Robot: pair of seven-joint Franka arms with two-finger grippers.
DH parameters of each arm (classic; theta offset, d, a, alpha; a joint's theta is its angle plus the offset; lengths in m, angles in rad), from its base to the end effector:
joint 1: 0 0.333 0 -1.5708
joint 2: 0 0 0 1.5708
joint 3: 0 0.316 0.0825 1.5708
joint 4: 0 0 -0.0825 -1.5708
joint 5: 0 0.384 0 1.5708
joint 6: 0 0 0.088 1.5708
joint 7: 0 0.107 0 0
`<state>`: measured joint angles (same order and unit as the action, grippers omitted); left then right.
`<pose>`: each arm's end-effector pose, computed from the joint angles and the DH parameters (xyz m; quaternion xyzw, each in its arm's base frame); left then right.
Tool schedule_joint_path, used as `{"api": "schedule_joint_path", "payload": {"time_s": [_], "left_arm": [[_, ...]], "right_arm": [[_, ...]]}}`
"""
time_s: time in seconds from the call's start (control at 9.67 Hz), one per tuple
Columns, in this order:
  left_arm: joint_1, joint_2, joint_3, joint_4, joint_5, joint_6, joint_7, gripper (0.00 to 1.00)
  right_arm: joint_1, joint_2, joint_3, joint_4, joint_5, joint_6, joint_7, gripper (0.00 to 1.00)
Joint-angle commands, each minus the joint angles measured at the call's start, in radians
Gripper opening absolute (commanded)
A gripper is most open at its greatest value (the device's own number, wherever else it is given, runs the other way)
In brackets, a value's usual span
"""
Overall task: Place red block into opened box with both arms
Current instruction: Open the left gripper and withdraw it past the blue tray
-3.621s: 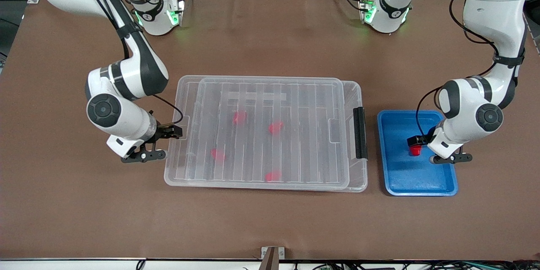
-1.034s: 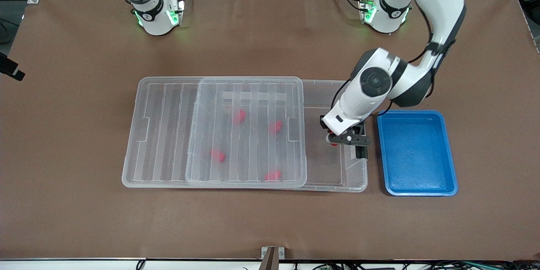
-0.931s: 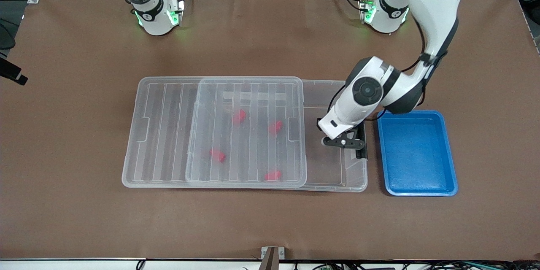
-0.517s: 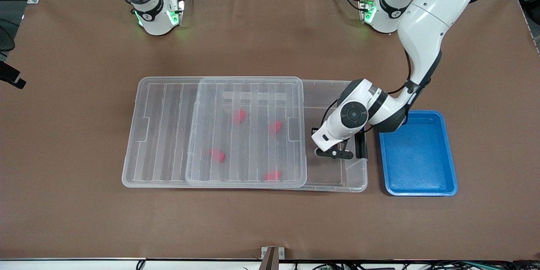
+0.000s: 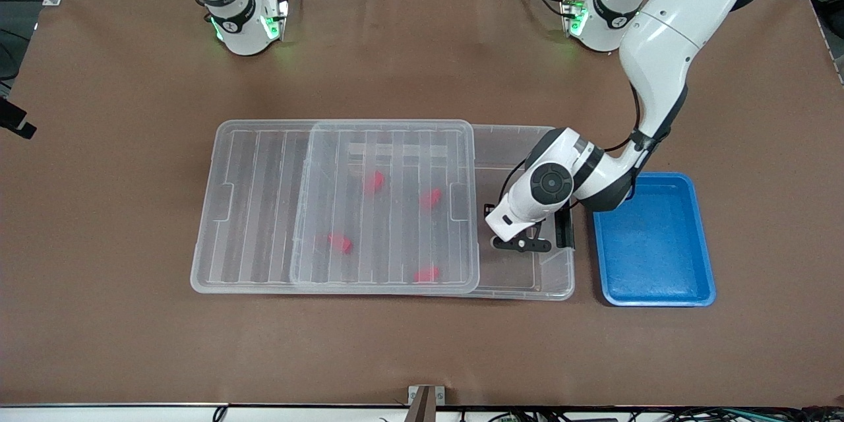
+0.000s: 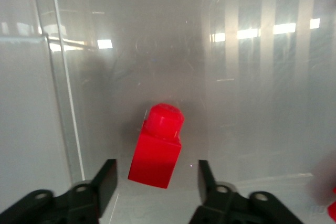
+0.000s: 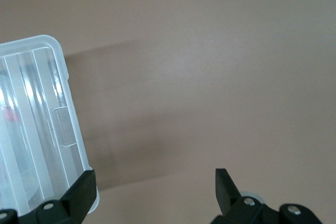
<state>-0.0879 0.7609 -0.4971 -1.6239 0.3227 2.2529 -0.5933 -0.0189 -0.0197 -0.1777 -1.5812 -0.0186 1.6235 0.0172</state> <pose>0.5985 -0.3344 0.2133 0.9979 -0.0443 -0.0360 0.0311 0.5428 -0.1111 0.6351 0.9938 -0.1065 0.0300 0.0103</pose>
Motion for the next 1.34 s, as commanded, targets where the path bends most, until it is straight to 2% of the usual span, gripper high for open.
{"api": "schedule_joint_path", "payload": {"time_s": [0.0, 0.21, 0.41, 0.52, 0.72, 0.83, 0.93, 1.03, 1.24], "left_arm": [[0.013, -0.069, -0.018, -0.008, 0.018, -0.019, -0.028, 0.88], [0.02, -0.162, -0.02, -0.01, -0.002, -0.087, -0.02, 0.93], [0.03, -0.254, -0.015, -0.016, -0.045, -0.171, -0.005, 0.93], [0.049, -0.305, -0.011, -0.016, -0.082, -0.217, 0.018, 0.95], [0.053, -0.415, 0.073, -0.019, -0.16, -0.271, 0.125, 0.99], [0.051, -0.469, 0.119, -0.025, -0.201, -0.303, 0.182, 1.0], [0.05, -0.523, 0.164, -0.03, -0.238, -0.341, 0.232, 1.0], [0.05, -0.582, 0.213, -0.034, -0.276, -0.379, 0.28, 1.0], [0.051, -0.672, 0.302, -0.034, -0.307, -0.427, 0.374, 1.0]], "right_arm": [[-0.006, -0.009, 0.007, -0.003, 0.009, -0.002, 0.017, 1.0], [-0.001, 0.001, 0.007, -0.003, 0.006, 0.019, 0.003, 1.0], [0.023, 0.126, 0.017, -0.006, 0.011, 0.051, -0.029, 1.0], [0.023, 0.189, 0.038, -0.011, 0.02, 0.094, -0.127, 0.82], [0.027, 0.288, 0.046, -0.013, 0.025, 0.162, -0.23, 0.32], [0.027, 0.335, 0.084, -0.013, 0.023, 0.182, -0.233, 0.1], [0.028, 0.374, 0.105, -0.019, 0.023, 0.214, -0.235, 0.01], [0.027, 0.404, 0.133, -0.022, 0.022, 0.217, -0.238, 0.0], [0.025, 0.431, 0.139, -0.04, 0.023, 0.251, -0.307, 0.0]]}}
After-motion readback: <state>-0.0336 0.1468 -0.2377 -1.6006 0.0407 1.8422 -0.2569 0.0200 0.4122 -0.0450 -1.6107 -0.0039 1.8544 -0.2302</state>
